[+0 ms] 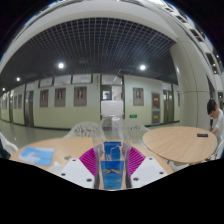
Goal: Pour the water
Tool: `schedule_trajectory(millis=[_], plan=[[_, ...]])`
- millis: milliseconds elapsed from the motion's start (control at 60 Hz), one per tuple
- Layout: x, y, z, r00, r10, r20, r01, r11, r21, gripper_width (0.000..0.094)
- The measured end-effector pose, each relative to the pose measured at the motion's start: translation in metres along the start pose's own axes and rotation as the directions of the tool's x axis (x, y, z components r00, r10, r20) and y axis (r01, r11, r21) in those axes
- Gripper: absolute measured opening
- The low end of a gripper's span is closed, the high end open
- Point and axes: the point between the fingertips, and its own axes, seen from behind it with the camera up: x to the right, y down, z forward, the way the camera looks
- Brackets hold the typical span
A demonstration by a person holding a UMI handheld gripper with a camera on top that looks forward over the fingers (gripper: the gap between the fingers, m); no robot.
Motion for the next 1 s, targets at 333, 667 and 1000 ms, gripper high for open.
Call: schedule_trajectory(millis=[333, 667, 1000], plan=[[0.030, 0.071, -0.016, 0.998, -0.004, 0.056, 0.012, 0.989, -0.147, 0.0356], [0.029, 0.072, -0.010, 0.998, -0.049, 0.049, 0.057, 0.983, -0.173, 0.0873], [0.033, 0.058, -0.077, 0.994, -0.104, 0.028, 0.107, 0.975, -0.192, 0.0848]])
